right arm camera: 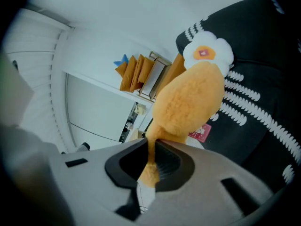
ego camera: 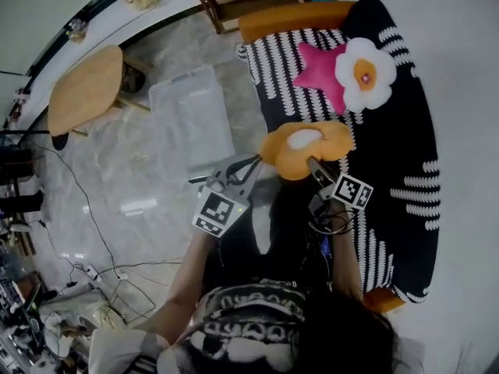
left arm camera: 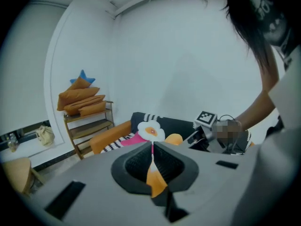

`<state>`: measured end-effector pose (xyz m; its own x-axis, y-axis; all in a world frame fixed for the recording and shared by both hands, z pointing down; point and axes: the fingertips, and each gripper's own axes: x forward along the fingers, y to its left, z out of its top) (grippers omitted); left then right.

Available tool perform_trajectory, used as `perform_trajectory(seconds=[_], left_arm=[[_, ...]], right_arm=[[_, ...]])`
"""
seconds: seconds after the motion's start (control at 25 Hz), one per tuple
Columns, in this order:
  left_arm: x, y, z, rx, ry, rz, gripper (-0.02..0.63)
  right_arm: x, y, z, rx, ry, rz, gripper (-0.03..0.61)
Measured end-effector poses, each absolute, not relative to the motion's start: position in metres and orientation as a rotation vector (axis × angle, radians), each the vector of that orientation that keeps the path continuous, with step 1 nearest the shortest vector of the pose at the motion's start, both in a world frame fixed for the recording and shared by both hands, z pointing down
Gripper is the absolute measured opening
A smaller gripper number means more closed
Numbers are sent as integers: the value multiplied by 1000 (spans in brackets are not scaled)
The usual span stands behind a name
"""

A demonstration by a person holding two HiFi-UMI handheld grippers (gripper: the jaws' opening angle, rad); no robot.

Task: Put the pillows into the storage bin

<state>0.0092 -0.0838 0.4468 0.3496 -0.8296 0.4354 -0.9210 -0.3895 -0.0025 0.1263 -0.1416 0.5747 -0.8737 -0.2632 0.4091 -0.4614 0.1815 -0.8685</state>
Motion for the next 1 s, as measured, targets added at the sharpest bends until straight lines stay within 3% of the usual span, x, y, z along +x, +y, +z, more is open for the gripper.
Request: perform_trajectory(seconds=[0.52,0.88,1.0], left_arm=[[-232,18,503,2174,-1670,555,11],[-322,44,529,2186,-1655,594,11],[-341,54,536,2160,-1670,588,11]], right_arm=[[-156,-89,604,429,-2251,1558,32],[-351,-83,637,240,-2285,1433,34],[-394,-81,650,203,-2293,1367,88]])
